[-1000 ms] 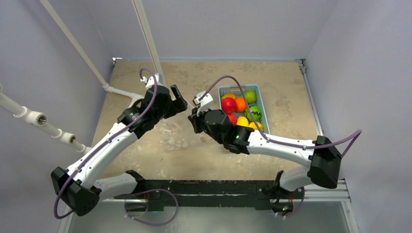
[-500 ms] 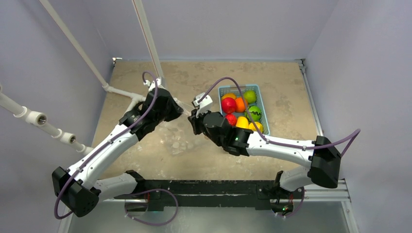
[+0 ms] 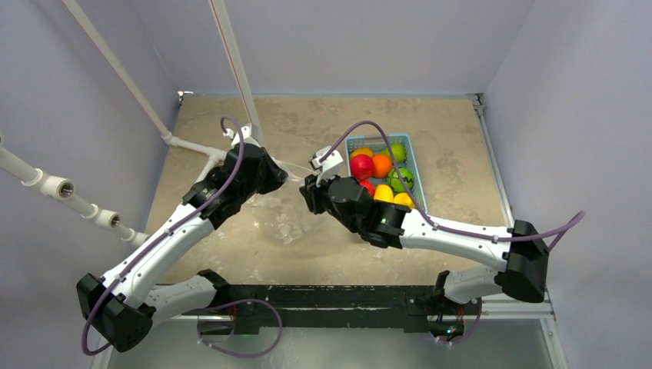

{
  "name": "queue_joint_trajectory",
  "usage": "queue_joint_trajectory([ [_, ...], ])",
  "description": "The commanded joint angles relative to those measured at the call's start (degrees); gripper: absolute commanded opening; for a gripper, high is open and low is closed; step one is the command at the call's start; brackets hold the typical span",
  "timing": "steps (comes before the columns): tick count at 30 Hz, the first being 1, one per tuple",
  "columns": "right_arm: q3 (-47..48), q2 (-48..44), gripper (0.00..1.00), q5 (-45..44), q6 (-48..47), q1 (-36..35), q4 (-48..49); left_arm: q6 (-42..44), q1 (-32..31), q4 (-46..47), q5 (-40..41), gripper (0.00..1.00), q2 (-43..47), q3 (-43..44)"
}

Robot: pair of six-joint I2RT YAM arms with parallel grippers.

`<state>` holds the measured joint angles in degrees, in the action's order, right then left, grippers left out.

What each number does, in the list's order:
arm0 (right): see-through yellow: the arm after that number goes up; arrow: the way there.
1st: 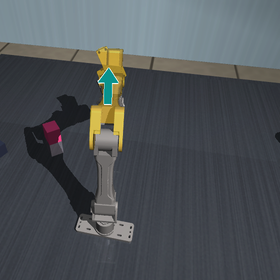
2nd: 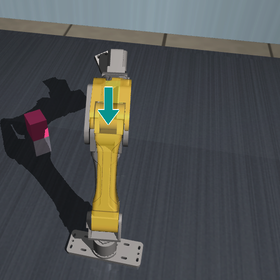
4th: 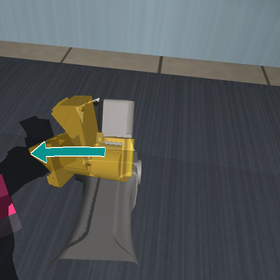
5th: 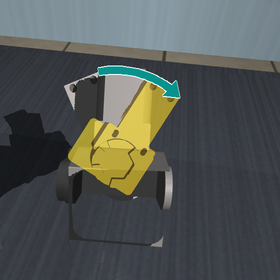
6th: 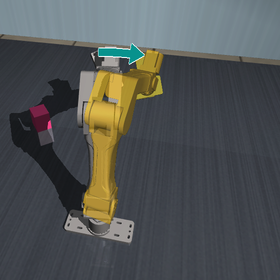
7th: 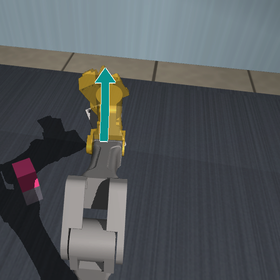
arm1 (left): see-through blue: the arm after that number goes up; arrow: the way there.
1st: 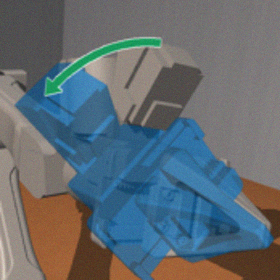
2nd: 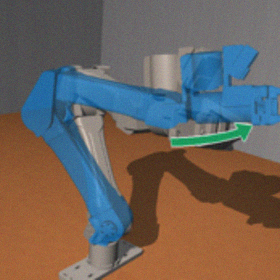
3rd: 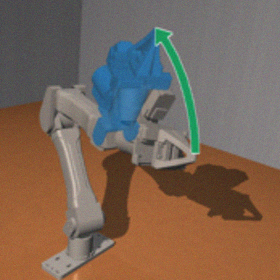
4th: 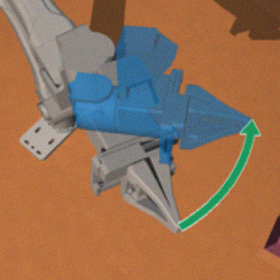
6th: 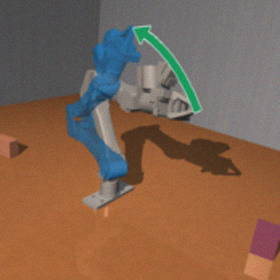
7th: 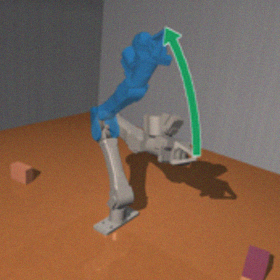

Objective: Place the food in the zip-top bag and seal the zipper

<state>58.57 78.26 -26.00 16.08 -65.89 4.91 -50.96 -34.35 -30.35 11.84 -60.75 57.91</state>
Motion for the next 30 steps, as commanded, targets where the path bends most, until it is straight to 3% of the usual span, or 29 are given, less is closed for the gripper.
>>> queue_joint_trajectory([
  [1,3.01,-3.22,0.32,-0.81,1.01,-0.18,-3.32,3.18,0.60,3.10,-1.37,0.00,1.82,-0.60],
  [12,7.72,-5.89,0.49,2.29,0.91,-0.21,-11.65,9.63,0.60,6.60,-7.72,0.00,4.44,-2.59],
  [30,11.66,-7.42,0.59,11.52,-0.74,4.38,-19.83,23.79,0.60,5.30,-19.44,0.00,9.02,-0.42],
])
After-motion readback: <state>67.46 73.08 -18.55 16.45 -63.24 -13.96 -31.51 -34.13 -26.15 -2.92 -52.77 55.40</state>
